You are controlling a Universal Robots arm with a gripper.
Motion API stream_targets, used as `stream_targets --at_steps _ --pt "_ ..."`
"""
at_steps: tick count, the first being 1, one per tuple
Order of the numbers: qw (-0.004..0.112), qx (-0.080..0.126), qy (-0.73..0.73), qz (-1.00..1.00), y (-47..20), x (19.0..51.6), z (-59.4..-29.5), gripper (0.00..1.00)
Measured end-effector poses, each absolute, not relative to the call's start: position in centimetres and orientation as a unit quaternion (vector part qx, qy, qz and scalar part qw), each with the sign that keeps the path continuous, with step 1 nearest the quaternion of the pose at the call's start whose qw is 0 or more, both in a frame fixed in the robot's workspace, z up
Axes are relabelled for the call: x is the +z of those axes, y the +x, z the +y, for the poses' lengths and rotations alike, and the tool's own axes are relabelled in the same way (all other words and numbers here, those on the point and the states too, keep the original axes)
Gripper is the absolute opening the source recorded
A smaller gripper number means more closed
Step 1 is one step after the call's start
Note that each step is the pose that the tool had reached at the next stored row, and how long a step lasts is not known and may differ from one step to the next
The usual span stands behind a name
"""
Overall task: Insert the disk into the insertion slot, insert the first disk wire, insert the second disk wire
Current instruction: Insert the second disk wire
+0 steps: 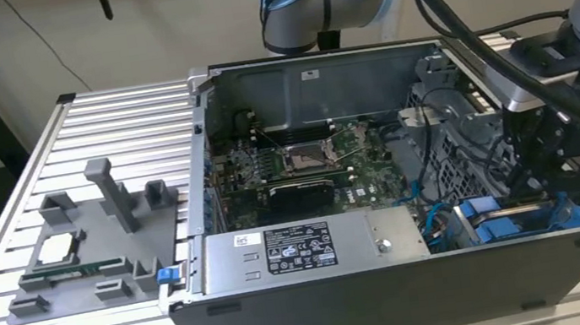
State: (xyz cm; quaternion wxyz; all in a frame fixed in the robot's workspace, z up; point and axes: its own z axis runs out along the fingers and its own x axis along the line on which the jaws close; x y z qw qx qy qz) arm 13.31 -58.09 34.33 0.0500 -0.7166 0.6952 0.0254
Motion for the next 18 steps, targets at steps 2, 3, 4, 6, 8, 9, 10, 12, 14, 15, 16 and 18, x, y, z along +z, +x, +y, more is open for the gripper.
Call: stream_targets --at_steps 2,3,4,6,8,9,10,12,14,15,16,18 --pt "0.050 0.025 -0.716 0.696 13.3 34.3 -58.1 0.00" --pt "0.050 0.025 -0.715 0.696 13.3 34.3 -58.2 0.00" --pt "0.050 0.025 -0.715 0.697 13.3 34.3 -58.2 0.00" --pt "0.050 0.025 -0.714 0.698 13.3 34.2 -58.2 0.00" --pt "0.050 0.025 -0.713 0.699 13.3 33.9 -58.2 0.00" --pt "0.050 0.025 -0.712 0.700 13.3 33.8 -58.2 0.00" --pt "0.050 0.025 -0.711 0.701 13.3 33.6 -58.2 0.00" --pt "0.050 0.025 -0.710 0.702 13.3 33.4 -58.2 0.00" --pt "0.051 0.026 -0.710 0.702 13.3 33.4 -58.2 1.00" --pt "0.052 0.027 -0.710 0.702 13.3 33.5 -58.2 1.00" --pt "0.053 0.027 -0.710 0.702 13.3 33.9 -58.2 1.00" --pt "0.053 0.028 -0.710 0.702 13.3 34.7 -58.2 1.00"
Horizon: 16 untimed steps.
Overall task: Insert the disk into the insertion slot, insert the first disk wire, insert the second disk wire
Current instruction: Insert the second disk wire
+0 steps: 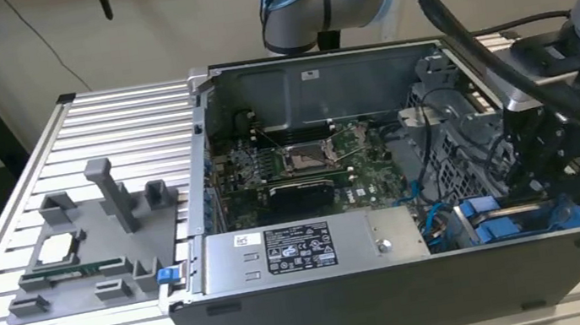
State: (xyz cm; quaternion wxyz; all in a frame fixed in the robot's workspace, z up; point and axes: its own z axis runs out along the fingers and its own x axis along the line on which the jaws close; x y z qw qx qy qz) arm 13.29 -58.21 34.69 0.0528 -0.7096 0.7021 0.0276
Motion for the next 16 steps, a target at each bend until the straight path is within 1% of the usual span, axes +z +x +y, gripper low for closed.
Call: stream_targets --at_steps 10,16 --pt "0.053 0.028 -0.709 0.702 13.3 38.3 -58.2 1.00" --pt "0.053 0.028 -0.709 0.703 13.3 38.6 -58.2 1.00"
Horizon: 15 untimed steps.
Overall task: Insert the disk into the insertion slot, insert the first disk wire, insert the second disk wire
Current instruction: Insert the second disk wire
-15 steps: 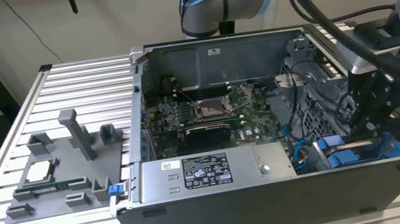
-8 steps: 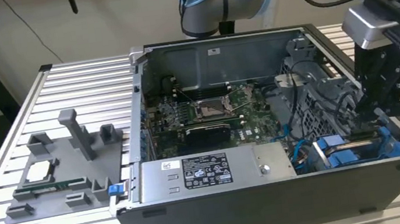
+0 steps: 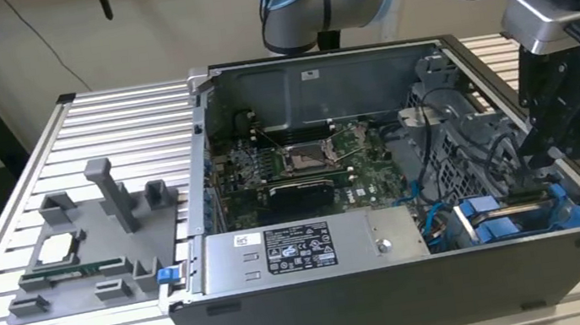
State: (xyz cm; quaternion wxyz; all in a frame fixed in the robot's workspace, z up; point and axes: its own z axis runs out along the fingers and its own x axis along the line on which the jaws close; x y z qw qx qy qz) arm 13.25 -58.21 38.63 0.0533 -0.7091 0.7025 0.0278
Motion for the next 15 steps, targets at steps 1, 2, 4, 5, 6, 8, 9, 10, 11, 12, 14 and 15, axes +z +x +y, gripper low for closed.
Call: stream_targets --at_steps 1,2,4,5,6,8,9,10,11,12,14,15 --pt "0.053 0.028 -0.709 0.703 13.25 38.63 -58.21 1.00" --pt "0.053 0.028 -0.709 0.703 13.25 38.63 -58.21 1.00" --pt "0.053 0.028 -0.709 0.703 13.25 38.63 -58.21 1.00" --pt "0.053 0.028 -0.709 0.703 13.25 38.63 -58.21 1.00" --pt "0.053 0.028 -0.709 0.703 13.25 38.63 -58.21 1.00" --pt "0.053 0.028 -0.709 0.703 13.25 38.64 -58.21 1.00" --pt "0.053 0.028 -0.709 0.703 13.25 38.64 -58.21 1.00" --pt "0.053 0.028 -0.709 0.703 13.24 38.64 -58.21 1.00" --pt "0.053 0.028 -0.709 0.703 13.24 38.72 -58.21 1.00" --pt "0.053 0.028 -0.709 0.703 13.24 38.83 -58.21 1.00" --pt "0.053 0.028 -0.709 0.703 13.24 39.17 -58.21 1.00" --pt "0.053 0.028 -0.709 0.703 13.24 39.40 -58.21 1.00"
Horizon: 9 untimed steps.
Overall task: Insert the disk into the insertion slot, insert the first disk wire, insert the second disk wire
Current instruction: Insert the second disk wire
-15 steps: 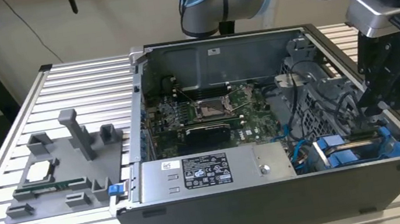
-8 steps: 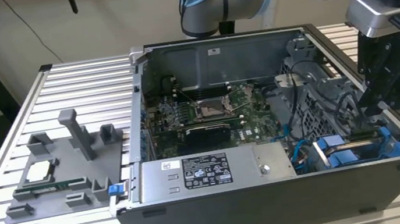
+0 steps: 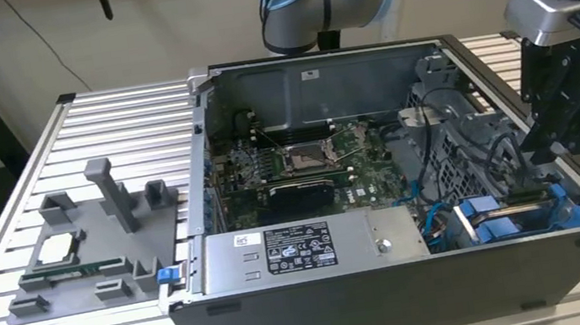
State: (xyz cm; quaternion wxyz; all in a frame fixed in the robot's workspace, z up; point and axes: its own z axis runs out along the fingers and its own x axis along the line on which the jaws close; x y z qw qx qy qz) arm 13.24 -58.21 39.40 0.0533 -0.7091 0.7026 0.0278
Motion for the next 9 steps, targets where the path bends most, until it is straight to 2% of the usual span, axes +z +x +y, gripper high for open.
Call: stream_targets --at_steps 9 --pt "0.053 0.028 -0.709 0.703 13.25 40.32 -58.21 1.00"
